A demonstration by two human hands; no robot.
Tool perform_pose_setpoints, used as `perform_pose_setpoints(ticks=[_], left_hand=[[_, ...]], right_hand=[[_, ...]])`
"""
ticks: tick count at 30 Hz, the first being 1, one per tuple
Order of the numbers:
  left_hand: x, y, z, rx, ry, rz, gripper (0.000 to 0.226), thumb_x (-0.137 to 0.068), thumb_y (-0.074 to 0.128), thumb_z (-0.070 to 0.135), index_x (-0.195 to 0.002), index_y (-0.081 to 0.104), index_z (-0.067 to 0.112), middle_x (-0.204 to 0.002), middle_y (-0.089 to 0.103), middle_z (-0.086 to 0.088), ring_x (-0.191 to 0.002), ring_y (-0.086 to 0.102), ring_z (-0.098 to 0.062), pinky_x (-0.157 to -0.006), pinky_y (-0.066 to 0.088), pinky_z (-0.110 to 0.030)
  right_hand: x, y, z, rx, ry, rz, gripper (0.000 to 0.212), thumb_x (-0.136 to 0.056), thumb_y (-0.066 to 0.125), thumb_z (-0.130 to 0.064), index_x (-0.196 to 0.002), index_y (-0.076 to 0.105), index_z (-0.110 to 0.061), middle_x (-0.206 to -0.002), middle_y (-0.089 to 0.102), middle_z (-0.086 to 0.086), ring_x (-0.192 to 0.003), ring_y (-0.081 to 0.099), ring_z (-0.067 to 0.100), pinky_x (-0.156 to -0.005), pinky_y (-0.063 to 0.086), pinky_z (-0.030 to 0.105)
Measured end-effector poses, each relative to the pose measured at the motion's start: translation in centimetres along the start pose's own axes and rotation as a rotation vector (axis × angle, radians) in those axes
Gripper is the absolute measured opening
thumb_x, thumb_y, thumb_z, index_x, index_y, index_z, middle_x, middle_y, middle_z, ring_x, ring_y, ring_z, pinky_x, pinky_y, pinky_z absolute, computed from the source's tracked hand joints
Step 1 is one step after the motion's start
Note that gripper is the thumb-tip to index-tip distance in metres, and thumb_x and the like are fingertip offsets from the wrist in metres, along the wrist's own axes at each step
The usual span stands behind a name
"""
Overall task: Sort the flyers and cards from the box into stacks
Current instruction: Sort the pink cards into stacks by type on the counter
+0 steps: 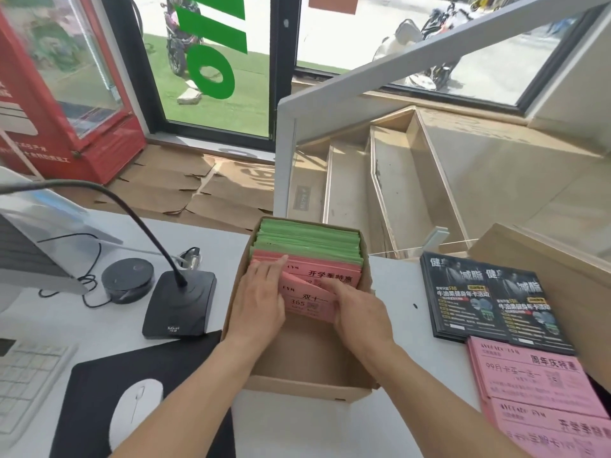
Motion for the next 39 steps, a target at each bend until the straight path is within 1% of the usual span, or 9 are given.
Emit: perform_pose_setpoints(ticks=[3, 7, 10, 12, 14, 20, 28, 34, 39], left_hand=[[0.0, -0.3, 0.0, -0.081, 0.001, 0.049, 0.077, -0.076, 0.072, 0.0, -0.147, 0.046, 0.014, -0.126, 0.06, -0.007, -0.122, 0.048, -0.027, -0.116, 0.034, -0.045], [0.2, -1.0, 0.1, -0.017, 0.005, 0.085, 0.071, -0.074, 0.08, 0.007, -0.139, 0.054, 0.017, -0.107, 0.065, 0.001, -0.109, 0.057, -0.026, -0.107, 0.044, -0.05], [0.6, -2.4, 1.1, 0.18, 0.123, 0.142, 0.056, -0.076, 0.082, 0.003, -0.125, 0.067, 0.025, -0.093, 0.063, 0.013, -0.09, 0.063, -0.013, -0.082, 0.056, -0.042], [1.4, -3.6, 2.7, 0.347, 0.208, 0.189, 0.039, -0.079, 0.083, 0.004, -0.112, 0.075, 0.025, -0.093, 0.066, 0.013, -0.085, 0.066, -0.008, -0.071, 0.057, -0.036], [2.5, -4.9, 5.6, 0.48, 0.258, 0.214, 0.021, -0.084, 0.082, 0.013, -0.102, 0.079, 0.024, -0.09, 0.067, 0.013, -0.08, 0.067, -0.01, -0.067, 0.055, -0.029], [8.3, -1.9, 15.1, 0.626, 0.362, 0.036, 0.008, -0.09, 0.072, 0.017, -0.095, 0.078, 0.015, -0.087, 0.062, 0.022, -0.074, 0.06, -0.004, -0.064, 0.042, -0.011], [17.0, 4.8, 14.6, 0.629, -0.032, -0.265, 0.029, -0.088, 0.075, 0.009, -0.1, 0.074, 0.035, -0.087, 0.074, 0.019, -0.076, 0.067, -0.008, -0.066, 0.051, -0.026], [19.5, 5.1, 13.8, 0.709, -0.365, -0.204, 0.05, -0.082, 0.081, 0.003, -0.12, 0.063, 0.03, -0.098, 0.076, 0.016, -0.094, 0.069, -0.002, -0.083, 0.049, -0.011], [20.3, 5.7, 14.7, 0.713, -0.453, -0.145, 0.047, -0.092, 0.07, 0.006, -0.125, 0.06, 0.038, -0.098, 0.073, 0.008, -0.095, 0.069, -0.012, -0.081, 0.054, -0.025]], right_hand=[[0.3, -0.1, -0.2, -0.02, 0.024, 0.08, 0.049, -0.091, 0.062, -0.017, -0.131, 0.055, -0.044, -0.104, 0.076, -0.012, -0.091, 0.071, 0.019, -0.075, 0.055, 0.036], [1.3, -1.6, 0.3, -0.453, 0.113, 0.25, 0.044, -0.09, 0.066, -0.009, -0.119, 0.061, -0.043, -0.101, 0.074, -0.023, -0.095, 0.071, 0.001, -0.086, 0.058, 0.036], [2.8, -4.3, 0.6, -0.665, 0.103, 0.374, 0.039, -0.091, 0.07, -0.001, -0.114, 0.067, -0.033, -0.103, 0.074, -0.022, -0.1, 0.071, 0.002, -0.088, 0.059, 0.04], [4.1, -7.1, 1.1, -0.735, 0.085, 0.432, 0.039, -0.09, 0.067, 0.005, -0.113, 0.067, -0.026, -0.099, 0.074, -0.02, -0.097, 0.071, 0.002, -0.085, 0.057, 0.026], [5.9, -9.7, 2.3, -0.718, 0.059, 0.486, 0.042, -0.089, 0.066, 0.009, -0.113, 0.067, -0.025, -0.099, 0.074, -0.02, -0.098, 0.069, 0.002, -0.083, 0.051, 0.014], [12.2, -12.6, 9.4, -0.724, 0.245, 0.411, 0.044, -0.089, 0.066, 0.006, -0.109, 0.069, -0.033, -0.1, 0.072, -0.019, -0.098, 0.067, 0.006, -0.078, 0.052, 0.017], [20.2, -8.6, 14.1, -0.713, 0.379, 0.086, 0.054, -0.09, 0.063, 0.006, -0.125, 0.062, -0.035, -0.097, 0.075, -0.017, -0.101, 0.066, 0.0, -0.081, 0.048, 0.011], [22.7, -6.8, 15.5, -0.705, 0.353, -0.035, 0.052, -0.096, 0.061, -0.002, -0.129, 0.058, -0.042, -0.106, 0.07, -0.022, -0.104, 0.065, 0.0, -0.088, 0.044, 0.007], [22.9, -6.7, 16.2, -0.747, 0.376, -0.058, 0.052, -0.098, 0.057, 0.0, -0.124, 0.06, -0.045, -0.104, 0.069, -0.018, -0.1, 0.062, -0.002, -0.082, 0.042, 0.006]])
Point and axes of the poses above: each hand's wrist, its own x-axis away from the middle knuckle, its own y-axis out of the palm, z = x × y, the point moved 2 cm from there along -x, towards the middle knuckle
